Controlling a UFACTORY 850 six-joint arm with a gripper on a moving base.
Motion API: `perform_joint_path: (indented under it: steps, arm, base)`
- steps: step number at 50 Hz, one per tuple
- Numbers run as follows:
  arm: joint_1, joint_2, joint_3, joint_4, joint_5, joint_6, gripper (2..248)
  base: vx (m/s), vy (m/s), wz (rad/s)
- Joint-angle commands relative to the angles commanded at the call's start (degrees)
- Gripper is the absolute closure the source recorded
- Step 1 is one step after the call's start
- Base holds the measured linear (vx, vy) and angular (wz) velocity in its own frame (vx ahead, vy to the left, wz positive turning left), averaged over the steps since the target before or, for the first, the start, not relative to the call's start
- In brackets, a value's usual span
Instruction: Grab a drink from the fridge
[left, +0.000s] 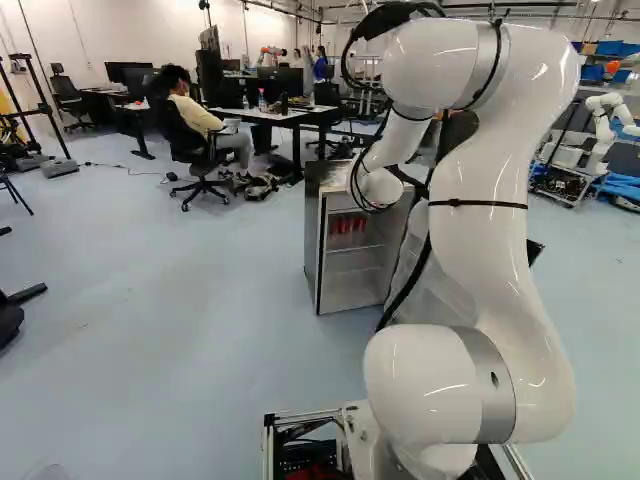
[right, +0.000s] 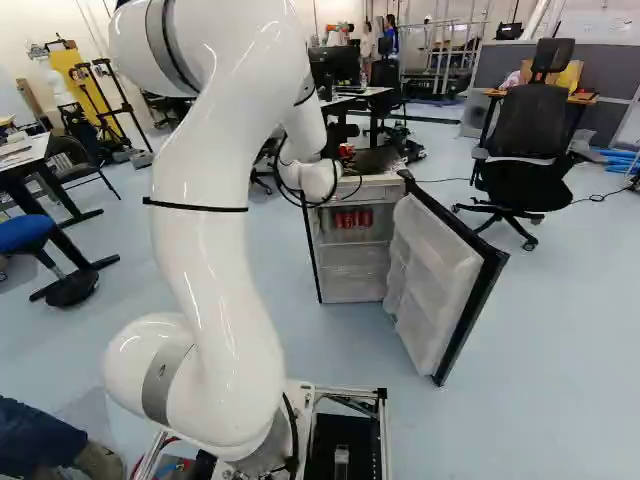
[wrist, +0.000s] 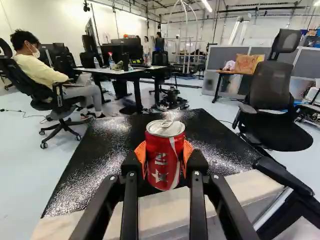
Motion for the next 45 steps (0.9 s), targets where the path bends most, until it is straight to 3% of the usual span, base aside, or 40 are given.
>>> perform_joint_path:
  steps: [45]
  arm:
    - [-0.12, -1.92, -0.86, 0.0, 0.0, 0.0, 156]
  base:
    - [0.0, 0.0, 0.0]
